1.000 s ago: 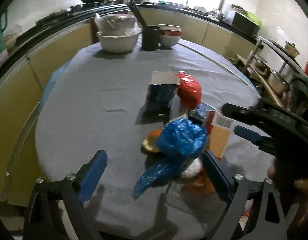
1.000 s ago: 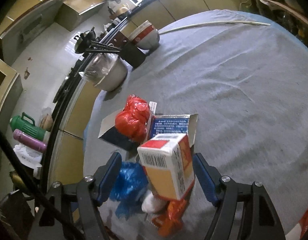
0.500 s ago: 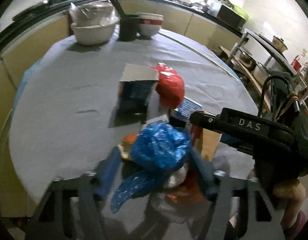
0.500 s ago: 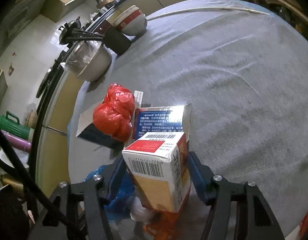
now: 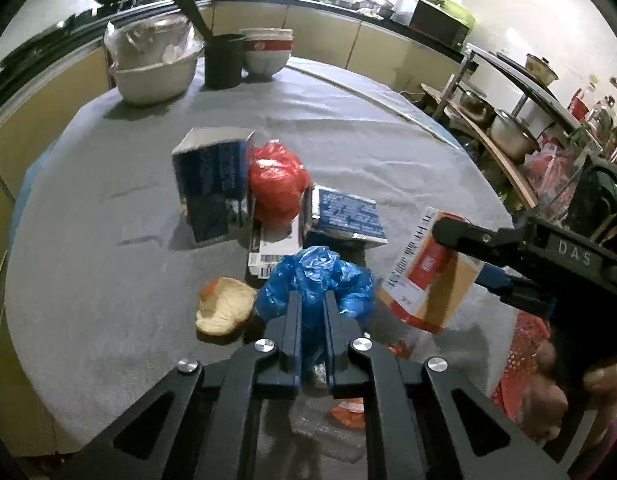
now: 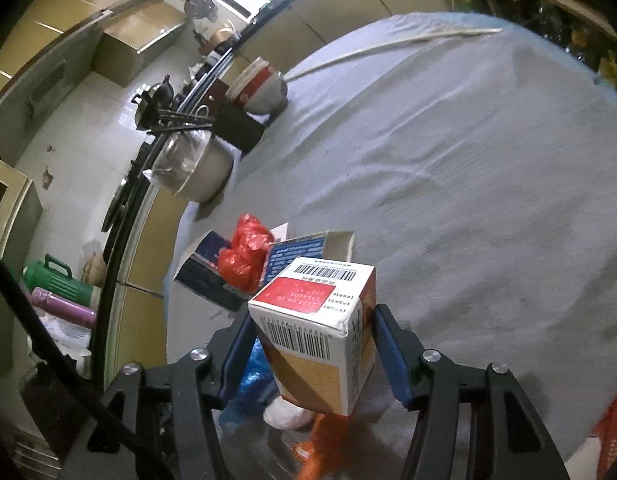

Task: Collect trash
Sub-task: 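Carry both items to the red basket and open both tools to drop them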

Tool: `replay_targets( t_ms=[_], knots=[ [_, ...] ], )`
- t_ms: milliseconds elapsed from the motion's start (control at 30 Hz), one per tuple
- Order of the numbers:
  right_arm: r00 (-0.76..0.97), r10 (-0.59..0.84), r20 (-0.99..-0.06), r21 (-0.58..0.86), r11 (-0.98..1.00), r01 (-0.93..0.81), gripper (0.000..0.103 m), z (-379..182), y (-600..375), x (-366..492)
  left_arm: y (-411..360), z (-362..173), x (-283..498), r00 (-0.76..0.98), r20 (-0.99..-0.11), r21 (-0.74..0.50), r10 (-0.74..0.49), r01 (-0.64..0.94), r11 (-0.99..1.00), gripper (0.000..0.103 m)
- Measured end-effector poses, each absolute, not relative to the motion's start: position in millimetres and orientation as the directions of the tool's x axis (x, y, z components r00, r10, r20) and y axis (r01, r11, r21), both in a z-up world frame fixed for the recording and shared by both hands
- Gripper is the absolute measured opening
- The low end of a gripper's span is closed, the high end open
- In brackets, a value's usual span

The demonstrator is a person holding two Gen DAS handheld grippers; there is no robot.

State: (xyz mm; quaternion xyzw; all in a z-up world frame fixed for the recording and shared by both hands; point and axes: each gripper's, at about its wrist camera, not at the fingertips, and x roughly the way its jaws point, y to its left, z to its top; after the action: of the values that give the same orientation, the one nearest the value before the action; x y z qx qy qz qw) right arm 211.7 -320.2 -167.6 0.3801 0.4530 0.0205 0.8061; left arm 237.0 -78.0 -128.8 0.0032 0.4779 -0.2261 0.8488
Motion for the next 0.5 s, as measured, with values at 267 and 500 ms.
replay_targets(
  t_ms=[267,500],
  knots=[
    [0.626,0.342,-0.701,0.623,0.721,0.304,0.061,-159,-340,187,-95,-102,223,0.496,-0.785,-0.151,-0.371,0.427,0.891,0.008],
    [0.689,0.299,-0.661,0.635,0.712,0.3,0.061,-138,-374,154,-130,-74,210,0.532,-0.752,-0.098,-0.388,0.493,0.865,0.008]
  ],
)
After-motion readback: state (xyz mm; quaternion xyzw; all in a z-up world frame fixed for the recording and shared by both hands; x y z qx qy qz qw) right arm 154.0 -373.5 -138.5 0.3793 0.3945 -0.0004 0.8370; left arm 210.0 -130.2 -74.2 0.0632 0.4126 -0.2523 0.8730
